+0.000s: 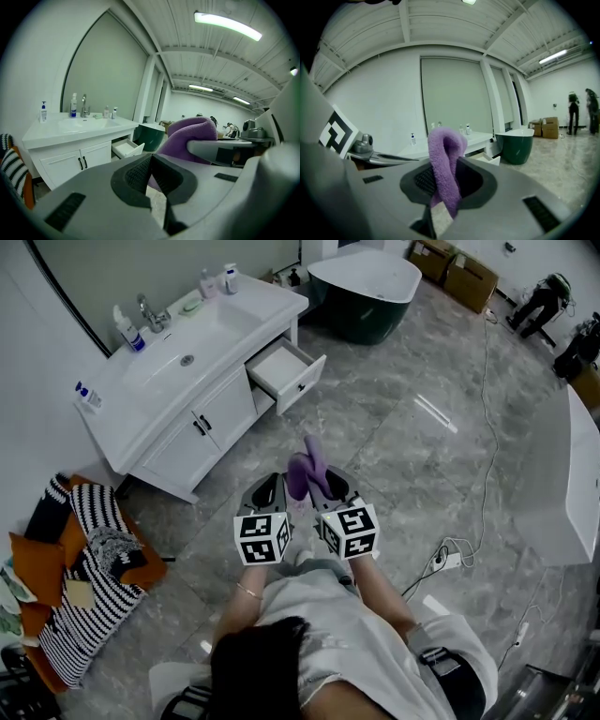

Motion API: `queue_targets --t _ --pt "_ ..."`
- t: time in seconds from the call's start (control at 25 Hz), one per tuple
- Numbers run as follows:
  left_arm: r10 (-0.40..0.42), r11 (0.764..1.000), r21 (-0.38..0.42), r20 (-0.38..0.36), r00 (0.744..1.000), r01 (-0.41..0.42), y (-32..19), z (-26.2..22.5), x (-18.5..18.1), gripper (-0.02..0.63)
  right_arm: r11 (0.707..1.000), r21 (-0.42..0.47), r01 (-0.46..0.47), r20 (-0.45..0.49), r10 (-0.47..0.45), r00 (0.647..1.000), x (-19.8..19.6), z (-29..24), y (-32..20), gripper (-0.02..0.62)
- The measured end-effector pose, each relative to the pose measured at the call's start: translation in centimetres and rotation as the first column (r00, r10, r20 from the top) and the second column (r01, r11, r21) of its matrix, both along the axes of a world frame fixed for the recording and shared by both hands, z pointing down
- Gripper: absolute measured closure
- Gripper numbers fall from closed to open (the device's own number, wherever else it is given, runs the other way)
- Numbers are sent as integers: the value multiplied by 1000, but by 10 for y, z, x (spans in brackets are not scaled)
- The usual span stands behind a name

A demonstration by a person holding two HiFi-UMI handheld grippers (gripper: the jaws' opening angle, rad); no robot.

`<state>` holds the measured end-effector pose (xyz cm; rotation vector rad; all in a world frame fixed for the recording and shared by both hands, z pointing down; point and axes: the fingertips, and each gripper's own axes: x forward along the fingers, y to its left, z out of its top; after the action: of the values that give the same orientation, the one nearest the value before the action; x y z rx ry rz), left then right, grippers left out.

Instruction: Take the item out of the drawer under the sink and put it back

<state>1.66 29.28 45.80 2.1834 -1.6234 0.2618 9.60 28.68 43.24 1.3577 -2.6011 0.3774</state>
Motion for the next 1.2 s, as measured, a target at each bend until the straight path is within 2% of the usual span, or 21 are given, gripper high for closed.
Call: queue_targets --t 0.48,1.2 --pt "-48 999 -19 7 999 48 -15 8 1 603 999 -17 36 9 -36 999 5 8 -17 508" --pt "-15 999 -28 17 1000 16 -43 17 2 603 1000 -23 15 13 -15 1000 4 13 -45 508"
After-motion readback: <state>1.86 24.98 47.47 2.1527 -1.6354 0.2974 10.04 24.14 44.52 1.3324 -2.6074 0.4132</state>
